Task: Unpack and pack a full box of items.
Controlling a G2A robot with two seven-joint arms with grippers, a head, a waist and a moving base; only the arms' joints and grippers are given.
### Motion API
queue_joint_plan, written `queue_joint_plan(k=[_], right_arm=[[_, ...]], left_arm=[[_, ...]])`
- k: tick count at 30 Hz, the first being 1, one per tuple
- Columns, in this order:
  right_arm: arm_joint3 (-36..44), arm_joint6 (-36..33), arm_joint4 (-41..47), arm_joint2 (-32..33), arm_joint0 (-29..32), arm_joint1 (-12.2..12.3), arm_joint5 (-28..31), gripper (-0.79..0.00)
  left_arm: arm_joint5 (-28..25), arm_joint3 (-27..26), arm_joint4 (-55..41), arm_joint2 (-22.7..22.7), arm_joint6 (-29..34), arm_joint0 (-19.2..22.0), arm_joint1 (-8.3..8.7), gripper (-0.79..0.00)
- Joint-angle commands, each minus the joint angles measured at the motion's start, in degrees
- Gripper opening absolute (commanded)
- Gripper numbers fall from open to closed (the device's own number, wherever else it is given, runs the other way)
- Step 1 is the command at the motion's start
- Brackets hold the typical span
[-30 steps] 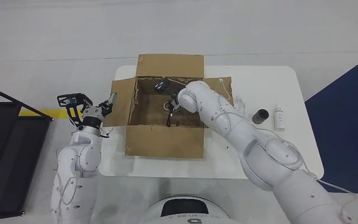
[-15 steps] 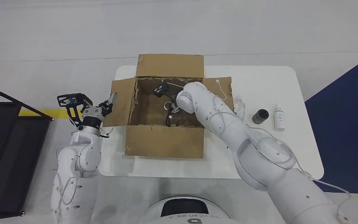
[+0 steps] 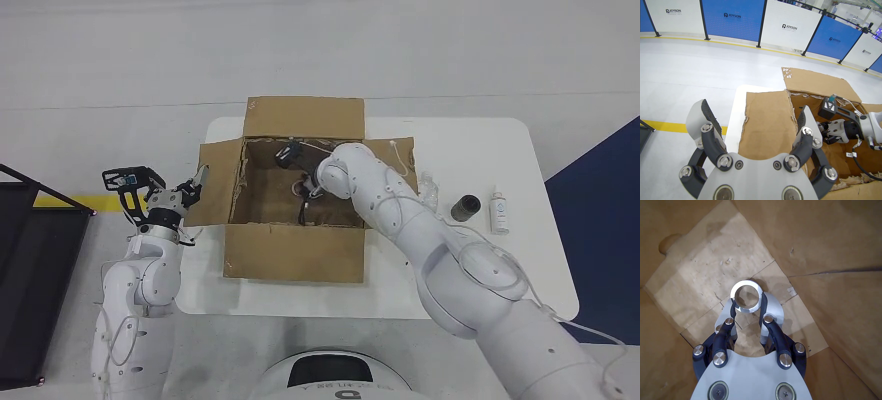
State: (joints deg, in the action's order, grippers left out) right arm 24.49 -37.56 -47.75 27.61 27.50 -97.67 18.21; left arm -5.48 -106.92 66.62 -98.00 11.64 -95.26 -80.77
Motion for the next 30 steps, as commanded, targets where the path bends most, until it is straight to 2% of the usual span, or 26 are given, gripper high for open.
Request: queue_joint_plan(k=[1, 3, 6, 16, 18, 19, 20, 21, 30], right_arm=[[-0.3, 1.7, 0.0, 0.5, 0.0, 0.1, -0.4, -0.542], [-0.4, 2.9, -0.5, 0.7, 0.2, 0.1, -1.6, -0.554], [-0.4, 3.9, -1.5, 0.6, 0.8, -0.1, -4.0, -0.613], [-1.6, -0.5, -4.3, -0.8, 1.2, -2.2, -6.4, -0.576], [-2.0, -0.7, -4.6, -0.9, 1.1, -2.5, -6.2, -0.594], [-2.2, -0.7, -4.7, -0.9, 1.0, -2.7, -6.1, -0.643], [-2.4, -0.6, -4.8, -0.9, 1.0, -2.8, -6.1, -0.742], [-2.6, -0.5, -5.0, -0.9, 0.9, -2.9, -6.0, -0.785], [-3.3, 4.2, -5.8, 0.1, 0.6, -2.7, -2.6, -0.785]], left_arm=[[0.0, 0.0, 0.0, 0.0, 0.0, 0.0, 0.0, 0.0], [0.0, 0.0, 0.0, 0.0, 0.0, 0.0, 0.0, 0.0], [0.0, 0.0, 0.0, 0.0, 0.0, 0.0, 0.0, 0.0], [0.0, 0.0, 0.0, 0.0, 0.0, 0.0, 0.0, 0.0], [0.0, 0.0, 0.0, 0.0, 0.0, 0.0, 0.0, 0.0], [0.0, 0.0, 0.0, 0.0, 0.0, 0.0, 0.0, 0.0], [0.0, 0.0, 0.0, 0.0, 0.0, 0.0, 0.0, 0.0], [0.0, 0.0, 0.0, 0.0, 0.0, 0.0, 0.0, 0.0], [0.0, 0.0, 0.0, 0.0, 0.0, 0.0, 0.0, 0.0]])
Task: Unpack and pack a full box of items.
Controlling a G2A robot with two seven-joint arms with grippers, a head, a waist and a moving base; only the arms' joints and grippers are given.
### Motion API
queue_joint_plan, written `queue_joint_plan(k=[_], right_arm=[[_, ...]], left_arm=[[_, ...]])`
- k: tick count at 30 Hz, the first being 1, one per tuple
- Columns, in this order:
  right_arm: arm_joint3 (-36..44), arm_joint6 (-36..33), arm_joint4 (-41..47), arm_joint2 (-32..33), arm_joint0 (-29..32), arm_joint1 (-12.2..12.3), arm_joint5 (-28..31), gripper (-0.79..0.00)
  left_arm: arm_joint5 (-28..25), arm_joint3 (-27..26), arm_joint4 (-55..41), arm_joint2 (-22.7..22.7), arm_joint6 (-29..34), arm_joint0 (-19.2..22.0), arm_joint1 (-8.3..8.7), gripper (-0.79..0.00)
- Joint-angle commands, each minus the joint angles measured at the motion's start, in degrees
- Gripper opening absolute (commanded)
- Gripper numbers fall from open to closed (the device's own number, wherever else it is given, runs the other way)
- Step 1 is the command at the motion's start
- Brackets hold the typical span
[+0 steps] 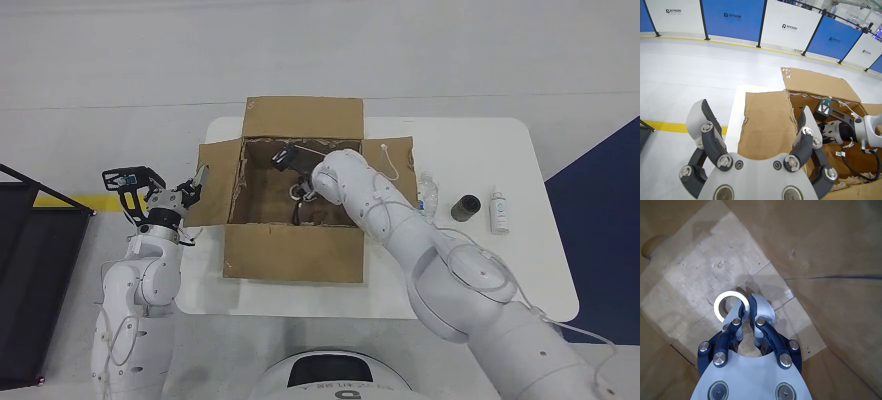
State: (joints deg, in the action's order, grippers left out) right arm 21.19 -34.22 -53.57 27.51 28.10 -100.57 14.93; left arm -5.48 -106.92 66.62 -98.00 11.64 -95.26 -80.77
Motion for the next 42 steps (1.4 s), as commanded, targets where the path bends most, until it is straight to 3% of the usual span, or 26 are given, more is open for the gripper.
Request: queue_joint_plan(k=[1, 7, 15, 20, 25, 30, 36, 38, 42], right_arm=[[0.0, 1.6, 0.0, 0.5, -0.1, 0.4, 1.8, -0.785], [0.5, 8.6, -0.1, 3.0, -0.1, 3.1, 9.3, -0.785], [3.8, 17.5, 1.7, 9.0, 1.2, 9.2, 24.2, -0.785], [11.2, 20.3, 0.2, 13.0, 4.6, 13.7, 31.2, -0.785], [24.5, 20.6, -2.2, 19.3, 10.9, 19.2, 40.5, -0.785], [43.4, 14.5, -4.4, 26.1, 20.9, 23.5, 37.6, -0.785], [61.7, 10.4, -3.8, 35.4, 32.7, 27.0, 32.9, -0.785], [66.5, 9.4, -3.3, 38.5, 36.7, 27.9, 31.1, -0.785], [68.9, 8.0, -1.8, 40.9, 39.5, 28.6, 30.5, -0.785]], left_arm=[[0.0, 0.0, 0.0, 0.0, 0.0, 0.0, 0.0, 0.0], [0.0, 0.0, 0.0, 0.0, 0.0, 0.0, 0.0, 0.0], [0.0, 0.0, 0.0, 0.0, 0.0, 0.0, 0.0, 0.0], [0.0, 0.0, 0.0, 0.0, 0.0, 0.0, 0.0, 0.0], [0.0, 0.0, 0.0, 0.0, 0.0, 0.0, 0.0, 0.0], [0.0, 0.0, 0.0, 0.0, 0.0, 0.0, 0.0, 0.0], [0.0, 0.0, 0.0, 0.0, 0.0, 0.0, 0.0, 0.0], [0.0, 0.0, 0.0, 0.0, 0.0, 0.0, 0.0, 0.0], [0.0, 0.0, 0.0, 0.0, 0.0, 0.0, 0.0, 0.0]])
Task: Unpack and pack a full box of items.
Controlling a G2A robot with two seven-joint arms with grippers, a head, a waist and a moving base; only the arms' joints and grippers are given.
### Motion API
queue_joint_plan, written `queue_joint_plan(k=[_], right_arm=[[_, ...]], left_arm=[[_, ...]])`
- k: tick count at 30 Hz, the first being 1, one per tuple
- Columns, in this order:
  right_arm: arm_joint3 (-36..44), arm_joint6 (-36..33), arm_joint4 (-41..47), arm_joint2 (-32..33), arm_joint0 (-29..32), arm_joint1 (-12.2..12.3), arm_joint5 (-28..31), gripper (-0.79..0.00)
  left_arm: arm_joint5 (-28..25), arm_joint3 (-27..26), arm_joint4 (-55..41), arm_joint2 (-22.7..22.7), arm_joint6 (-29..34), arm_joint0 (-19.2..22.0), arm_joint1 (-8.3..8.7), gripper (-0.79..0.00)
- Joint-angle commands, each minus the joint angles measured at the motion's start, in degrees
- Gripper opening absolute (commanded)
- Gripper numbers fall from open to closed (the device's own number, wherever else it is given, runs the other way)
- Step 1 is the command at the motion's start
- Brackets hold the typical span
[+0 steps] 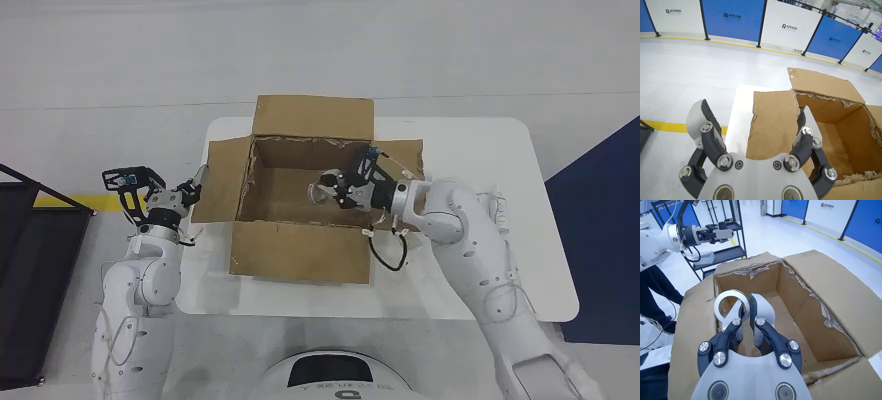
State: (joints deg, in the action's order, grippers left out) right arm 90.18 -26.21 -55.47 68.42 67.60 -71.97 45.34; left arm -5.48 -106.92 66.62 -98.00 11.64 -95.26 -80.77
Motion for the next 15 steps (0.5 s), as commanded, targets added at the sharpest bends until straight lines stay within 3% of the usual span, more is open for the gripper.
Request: queue_joint_plan(k=[1, 12, 15], right_arm=[[-0.1, 0.0, 0.1, 0.0, 0.0, 0.0, 0.0, -0.785], [-0.3, 2.5, 2.6, 0.4, 0.8, 0.0, 0.0, -0.785], [-0.7, 6.1, 7.5, 5.6, 2.4, 0.9, 3.3, -0.785]], left_arm=[[0.0, 0.0, 0.0, 0.0, 0.0, 0.0, 0.0, 0.0], [0.0, 0.0, 0.0, 0.0, 0.0, 0.0, 0.0, 0.0], [0.0, 0.0, 0.0, 0.0, 0.0, 0.0, 0.0, 0.0]])
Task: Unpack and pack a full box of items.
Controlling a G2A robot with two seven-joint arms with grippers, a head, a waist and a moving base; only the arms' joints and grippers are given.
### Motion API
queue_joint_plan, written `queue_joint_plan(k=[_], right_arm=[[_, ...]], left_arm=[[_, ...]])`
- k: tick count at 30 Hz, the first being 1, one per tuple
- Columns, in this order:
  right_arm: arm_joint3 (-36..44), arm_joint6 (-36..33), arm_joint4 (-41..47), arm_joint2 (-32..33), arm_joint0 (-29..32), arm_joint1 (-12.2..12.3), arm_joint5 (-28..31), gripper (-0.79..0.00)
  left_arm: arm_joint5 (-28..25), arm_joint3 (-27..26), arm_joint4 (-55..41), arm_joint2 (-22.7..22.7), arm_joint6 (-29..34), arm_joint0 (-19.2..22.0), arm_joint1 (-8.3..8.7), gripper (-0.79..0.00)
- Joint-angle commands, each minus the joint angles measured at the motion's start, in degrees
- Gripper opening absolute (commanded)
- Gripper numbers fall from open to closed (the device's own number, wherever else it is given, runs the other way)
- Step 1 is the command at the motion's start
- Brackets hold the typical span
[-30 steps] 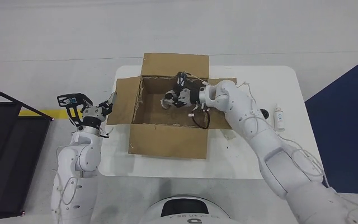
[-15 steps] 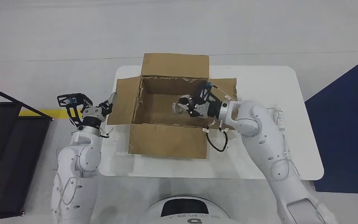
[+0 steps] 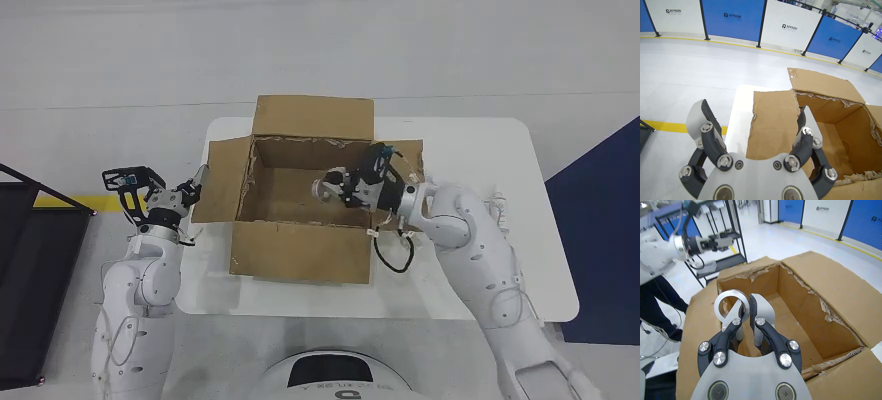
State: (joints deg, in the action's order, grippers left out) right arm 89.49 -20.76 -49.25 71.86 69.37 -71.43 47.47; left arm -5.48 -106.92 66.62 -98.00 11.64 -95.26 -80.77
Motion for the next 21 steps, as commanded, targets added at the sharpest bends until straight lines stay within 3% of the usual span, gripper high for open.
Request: queue_joint_plan(k=[1, 12, 16, 21], right_arm=[[0.1, 1.3, 2.3, 4.5, 1.4, 0.8, 2.1, -0.785], [-1.0, 3.9, 12.5, 33.9, 14.8, 5.4, 8.6, -0.785], [-4.0, 3.2, 14.5, 38.9, 17.4, 6.3, 9.3, -0.785], [-6.0, 3.5, 17.5, 39.4, 18.0, 6.5, 8.5, -0.785]], left_arm=[[0.0, 0.0, 0.0, 0.0, 0.0, 0.0, 0.0, 0.0], [0.0, 0.0, 0.0, 0.0, 0.0, 0.0, 0.0, 0.0], [0.0, 0.0, 0.0, 0.0, 0.0, 0.0, 0.0, 0.0], [0.0, 0.0, 0.0, 0.0, 0.0, 0.0, 0.0, 0.0]])
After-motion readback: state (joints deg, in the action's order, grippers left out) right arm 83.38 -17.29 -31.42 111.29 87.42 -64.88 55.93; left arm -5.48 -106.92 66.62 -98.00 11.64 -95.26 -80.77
